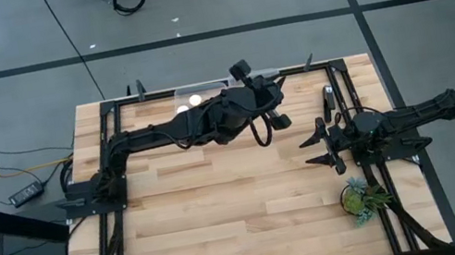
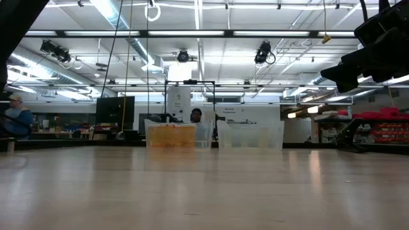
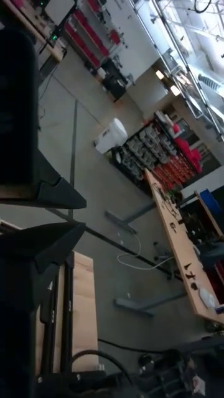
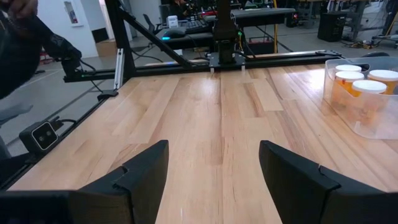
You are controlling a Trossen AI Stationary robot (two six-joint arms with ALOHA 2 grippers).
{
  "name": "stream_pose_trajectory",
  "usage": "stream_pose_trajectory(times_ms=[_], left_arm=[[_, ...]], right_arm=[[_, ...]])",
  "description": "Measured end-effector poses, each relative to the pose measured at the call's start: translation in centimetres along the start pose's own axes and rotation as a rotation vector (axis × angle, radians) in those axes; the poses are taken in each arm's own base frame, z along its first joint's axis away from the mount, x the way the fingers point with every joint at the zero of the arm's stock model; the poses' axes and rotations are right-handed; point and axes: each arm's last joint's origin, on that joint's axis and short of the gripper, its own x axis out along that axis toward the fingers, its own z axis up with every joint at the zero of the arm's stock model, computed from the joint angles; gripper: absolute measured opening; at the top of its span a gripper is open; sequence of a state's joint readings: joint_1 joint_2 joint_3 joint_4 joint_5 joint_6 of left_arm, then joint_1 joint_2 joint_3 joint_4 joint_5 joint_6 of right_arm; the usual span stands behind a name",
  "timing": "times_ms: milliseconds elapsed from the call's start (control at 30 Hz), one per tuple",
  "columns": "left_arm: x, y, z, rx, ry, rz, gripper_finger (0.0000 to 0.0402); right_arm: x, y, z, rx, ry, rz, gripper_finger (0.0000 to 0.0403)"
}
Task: Pick and place medicine bottles into bin by pill shape (circle, oval)
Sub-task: Return to Home Position
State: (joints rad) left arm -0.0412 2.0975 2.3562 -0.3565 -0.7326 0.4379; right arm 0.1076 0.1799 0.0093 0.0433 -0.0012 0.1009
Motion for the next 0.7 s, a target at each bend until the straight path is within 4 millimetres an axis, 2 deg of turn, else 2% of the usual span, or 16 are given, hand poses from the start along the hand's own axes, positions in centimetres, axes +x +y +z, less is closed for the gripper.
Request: stream_pose_trajectory(times_ms=[100,233,433,700], left_arm=[[0.3,0.4,-0.2,0.013,0.006,0.01,0.0059],[-0.2,1.4,0.3,0.031,-0.006,0.02,0.0064],[-2.9,4.6,1.7,-0.044,-0.025,-0.027,0.0057],[-5.9,6.5,2.5,-0.115,-0.039,-0.196,0.0063]], right_arm=[[0.0,0.0,0.0,0.0,0.0,0.0,0.0257],[0.0,0.0,0.0,0.0,0.0,0.0,0.0257],[0.0,0.0,0.0,0.0,0.003,-0.001,0.0257],[0.0,0.0,-0.1,0.0,0.008,-0.001,0.0257]])
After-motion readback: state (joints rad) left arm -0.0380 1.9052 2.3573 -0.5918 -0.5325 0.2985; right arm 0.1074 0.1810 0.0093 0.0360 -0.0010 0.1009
